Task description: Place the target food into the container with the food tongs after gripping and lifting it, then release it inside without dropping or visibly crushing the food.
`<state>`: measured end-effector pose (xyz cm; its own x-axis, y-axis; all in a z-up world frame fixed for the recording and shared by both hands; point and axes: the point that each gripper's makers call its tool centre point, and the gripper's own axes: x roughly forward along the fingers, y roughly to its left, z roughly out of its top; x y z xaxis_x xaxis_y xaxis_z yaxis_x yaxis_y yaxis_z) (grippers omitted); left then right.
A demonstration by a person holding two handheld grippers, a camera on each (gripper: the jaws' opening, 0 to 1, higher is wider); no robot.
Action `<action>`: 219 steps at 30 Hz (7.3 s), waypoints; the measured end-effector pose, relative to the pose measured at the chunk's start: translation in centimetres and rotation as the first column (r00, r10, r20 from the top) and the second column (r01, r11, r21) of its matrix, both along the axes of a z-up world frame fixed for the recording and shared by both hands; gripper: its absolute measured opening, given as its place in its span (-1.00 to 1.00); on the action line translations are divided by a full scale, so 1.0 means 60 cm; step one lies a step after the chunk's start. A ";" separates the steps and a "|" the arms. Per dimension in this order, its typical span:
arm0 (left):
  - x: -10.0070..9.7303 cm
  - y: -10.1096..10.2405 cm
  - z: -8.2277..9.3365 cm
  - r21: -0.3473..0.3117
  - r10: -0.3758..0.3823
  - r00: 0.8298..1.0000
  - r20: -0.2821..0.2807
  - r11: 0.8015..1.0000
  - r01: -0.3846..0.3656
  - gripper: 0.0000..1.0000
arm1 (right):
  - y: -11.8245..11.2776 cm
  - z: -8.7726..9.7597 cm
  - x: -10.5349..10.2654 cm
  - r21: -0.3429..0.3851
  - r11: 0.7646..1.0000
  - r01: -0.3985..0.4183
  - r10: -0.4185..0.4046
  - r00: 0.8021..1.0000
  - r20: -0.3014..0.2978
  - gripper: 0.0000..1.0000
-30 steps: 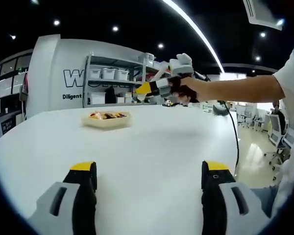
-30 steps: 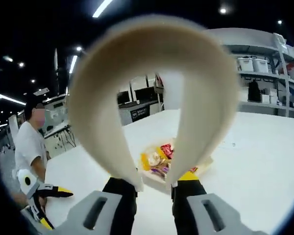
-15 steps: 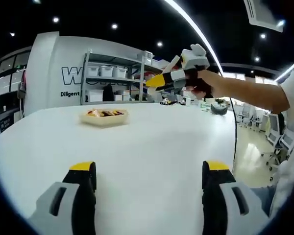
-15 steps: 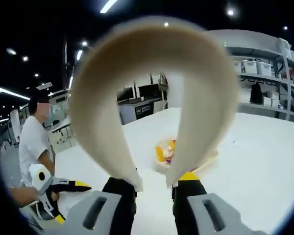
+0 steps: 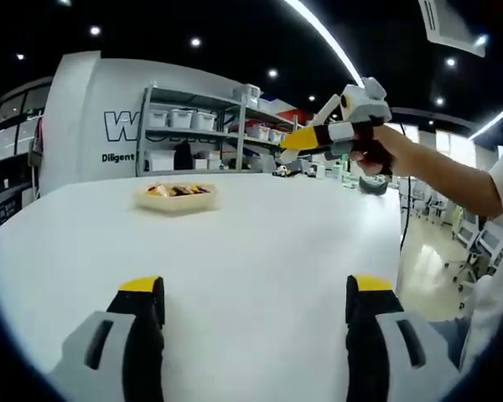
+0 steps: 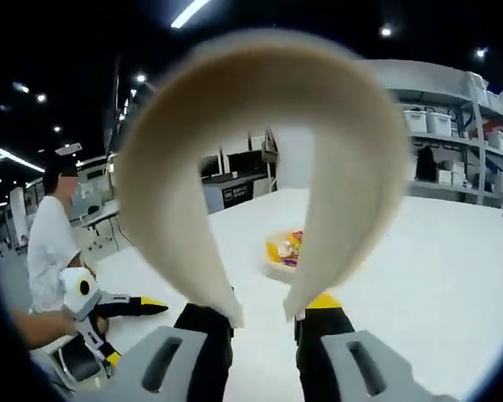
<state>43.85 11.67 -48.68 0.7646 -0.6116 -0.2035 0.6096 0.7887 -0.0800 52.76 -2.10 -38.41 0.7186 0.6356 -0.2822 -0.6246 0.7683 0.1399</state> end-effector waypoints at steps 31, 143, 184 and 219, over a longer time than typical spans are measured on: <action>-0.022 -0.018 0.000 -0.022 -0.096 0.992 -0.080 0.995 0.095 0.89 | -0.034 -0.048 -0.133 0.078 0.997 0.020 -0.024 0.999 0.048 -0.55; -0.132 -0.092 0.200 -0.176 -0.613 0.775 0.156 0.754 0.632 -0.98 | 0.031 0.032 -0.217 0.609 0.759 -0.230 0.295 0.956 -0.006 -0.58; -0.118 -0.048 0.149 -0.126 -0.617 0.775 0.135 0.765 0.631 -0.98 | 0.044 -0.009 -0.193 0.309 0.865 -0.396 0.355 0.917 0.181 -0.81; -0.089 -0.030 0.142 -0.134 -0.558 0.817 0.143 0.807 0.575 -0.95 | 0.048 -0.116 -0.212 0.080 0.864 -0.496 0.497 0.868 0.013 -0.78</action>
